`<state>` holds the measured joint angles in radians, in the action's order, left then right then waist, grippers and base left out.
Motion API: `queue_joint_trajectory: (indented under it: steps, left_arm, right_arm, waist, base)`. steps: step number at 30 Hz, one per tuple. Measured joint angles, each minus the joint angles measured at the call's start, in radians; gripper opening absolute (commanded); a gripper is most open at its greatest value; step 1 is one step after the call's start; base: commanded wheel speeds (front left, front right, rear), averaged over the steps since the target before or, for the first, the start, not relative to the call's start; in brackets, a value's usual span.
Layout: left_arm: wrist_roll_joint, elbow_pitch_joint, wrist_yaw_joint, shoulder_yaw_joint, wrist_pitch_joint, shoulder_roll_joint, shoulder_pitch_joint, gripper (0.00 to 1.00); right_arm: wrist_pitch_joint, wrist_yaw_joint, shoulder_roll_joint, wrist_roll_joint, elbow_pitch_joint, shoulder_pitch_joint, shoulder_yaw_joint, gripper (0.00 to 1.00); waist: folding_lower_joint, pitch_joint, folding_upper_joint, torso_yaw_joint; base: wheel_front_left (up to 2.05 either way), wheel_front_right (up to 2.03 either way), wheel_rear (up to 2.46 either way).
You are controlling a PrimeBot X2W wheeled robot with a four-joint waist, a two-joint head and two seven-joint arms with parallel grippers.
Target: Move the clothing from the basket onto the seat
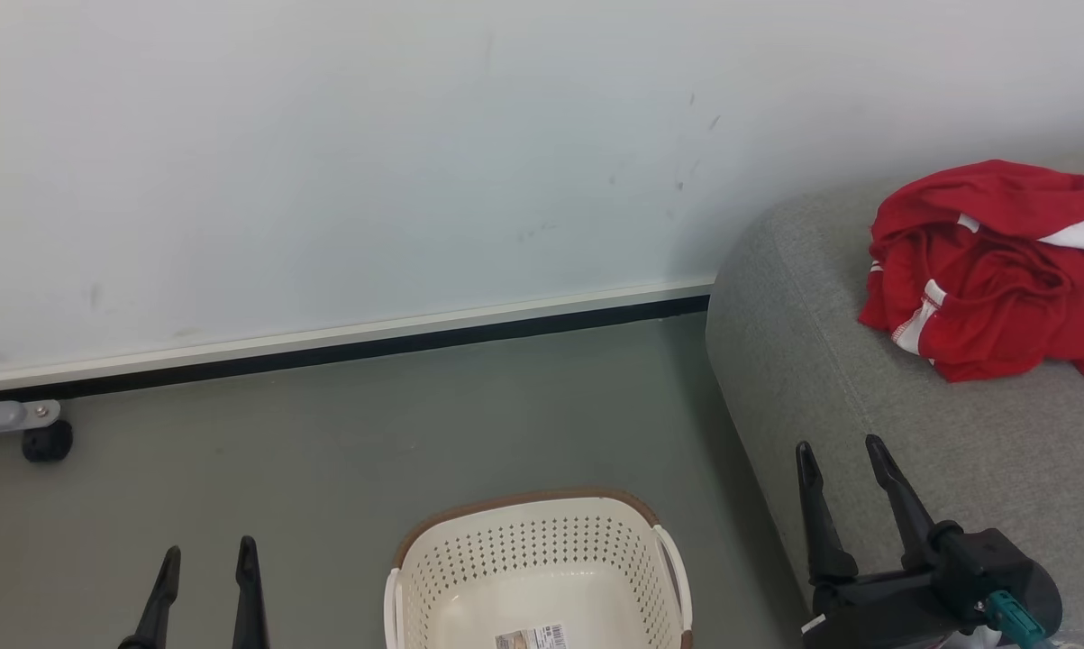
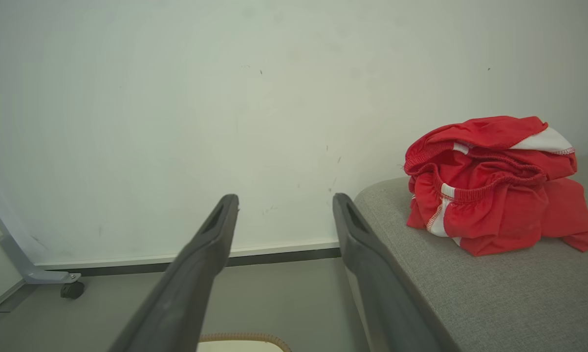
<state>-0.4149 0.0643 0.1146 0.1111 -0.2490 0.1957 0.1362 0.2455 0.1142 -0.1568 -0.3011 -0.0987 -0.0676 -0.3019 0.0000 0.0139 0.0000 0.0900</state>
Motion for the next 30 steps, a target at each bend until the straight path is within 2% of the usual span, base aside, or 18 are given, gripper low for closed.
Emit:
queue_joint_trajectory:
  steps: [18,19,25,30]
  left_arm:
    - [0.039,-0.002,0.001,-0.007,0.0,0.005,-0.002,1.0]
    - [0.039,-0.002,0.001,-0.01,0.0,0.005,-0.002,0.0]
    - [0.039,0.058,0.0,0.003,0.001,-0.025,0.018,0.0]
    - [0.008,0.063,-0.01,-0.002,0.019,-0.032,0.016,0.0]
  right_arm:
    - [-0.025,0.001,0.007,0.004,0.021,0.001,0.01,1.0]
    - [-0.025,0.001,0.007,0.004,0.021,0.001,0.01,0.0]
    - [-0.026,0.0,0.017,0.002,-0.042,0.039,-0.001,0.0]
    - [-0.035,-0.007,0.023,-0.031,-0.049,0.045,0.017,0.0]
  waist:
    - [0.0,-0.013,0.0,-0.004]
    - [0.0,-0.014,0.0001,-0.004]
    - [0.0,-0.014,0.0001,-0.004]
    - [0.0,-0.015,0.0,-0.006]
  base:
    - [0.0,0.0,0.0]
    - [0.0,0.0,0.0]
    - [0.0,0.0,0.0]
    - [0.0,0.0,0.0]
